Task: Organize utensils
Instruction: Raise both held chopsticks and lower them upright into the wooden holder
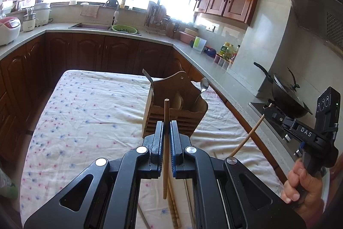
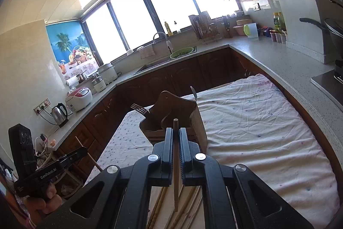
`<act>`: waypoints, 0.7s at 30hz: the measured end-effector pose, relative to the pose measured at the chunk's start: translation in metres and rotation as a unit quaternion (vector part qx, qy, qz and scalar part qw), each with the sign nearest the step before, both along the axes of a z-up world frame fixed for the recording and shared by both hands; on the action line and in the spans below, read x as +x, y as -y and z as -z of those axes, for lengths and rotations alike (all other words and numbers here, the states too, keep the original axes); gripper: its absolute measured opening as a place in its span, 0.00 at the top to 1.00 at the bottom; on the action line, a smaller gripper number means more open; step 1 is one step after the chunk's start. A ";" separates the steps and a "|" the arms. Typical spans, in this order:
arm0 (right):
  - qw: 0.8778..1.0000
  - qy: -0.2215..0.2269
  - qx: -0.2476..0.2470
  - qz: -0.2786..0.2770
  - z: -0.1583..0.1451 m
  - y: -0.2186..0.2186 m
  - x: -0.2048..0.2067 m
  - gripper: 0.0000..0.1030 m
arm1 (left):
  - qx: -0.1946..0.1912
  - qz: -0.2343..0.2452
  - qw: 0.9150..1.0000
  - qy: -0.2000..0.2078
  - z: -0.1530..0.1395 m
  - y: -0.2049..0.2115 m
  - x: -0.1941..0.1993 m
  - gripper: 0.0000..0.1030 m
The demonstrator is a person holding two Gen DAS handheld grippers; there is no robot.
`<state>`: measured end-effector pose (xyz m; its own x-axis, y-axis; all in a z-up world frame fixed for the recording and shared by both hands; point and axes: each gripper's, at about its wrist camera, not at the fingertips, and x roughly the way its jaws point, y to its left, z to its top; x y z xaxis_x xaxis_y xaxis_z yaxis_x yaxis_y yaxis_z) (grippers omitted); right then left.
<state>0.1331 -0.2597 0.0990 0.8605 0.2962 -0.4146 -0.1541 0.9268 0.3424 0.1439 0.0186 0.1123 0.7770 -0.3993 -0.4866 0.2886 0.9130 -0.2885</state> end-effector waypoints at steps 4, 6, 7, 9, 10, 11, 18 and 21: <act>1.000 0.012 -0.002 0.001 -0.009 -0.001 0.003 0.95 | -0.003 -0.001 1.000 0.015 -0.011 0.000 0.005 0.96; 1.000 0.019 -0.003 0.001 -0.015 0.000 0.008 0.95 | -0.005 -0.002 1.000 0.023 -0.018 0.000 0.008 0.96; 1.000 0.023 -0.003 0.000 -0.019 0.001 0.010 0.95 | -0.007 -0.002 1.000 0.028 -0.022 0.000 0.010 0.96; 1.000 0.031 -0.004 0.001 -0.027 0.001 0.015 0.95 | -0.010 -0.002 0.999 0.037 -0.029 0.000 0.015 0.96; 0.999 0.037 -0.006 0.002 -0.031 0.001 0.018 0.95 | -0.011 -0.003 0.999 0.042 -0.034 -0.001 0.019 0.96; 0.999 0.043 -0.006 0.003 -0.036 0.001 0.020 0.95 | -0.012 -0.003 0.999 0.048 -0.039 0.000 0.022 0.96; 0.996 0.083 0.001 0.014 -0.072 0.007 0.052 0.95 | -0.017 -0.026 0.994 0.106 -0.082 0.003 0.057 0.96; 0.994 0.106 -0.007 0.029 -0.089 0.006 0.068 0.95 | -0.019 -0.039 0.992 0.117 -0.091 0.006 0.079 0.96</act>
<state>0.2012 -0.2660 0.1881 0.9443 0.2397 -0.2257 -0.1683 0.9406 0.2949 0.2232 0.0123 0.2029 0.8963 -0.3482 -0.2747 0.2805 0.9248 -0.2570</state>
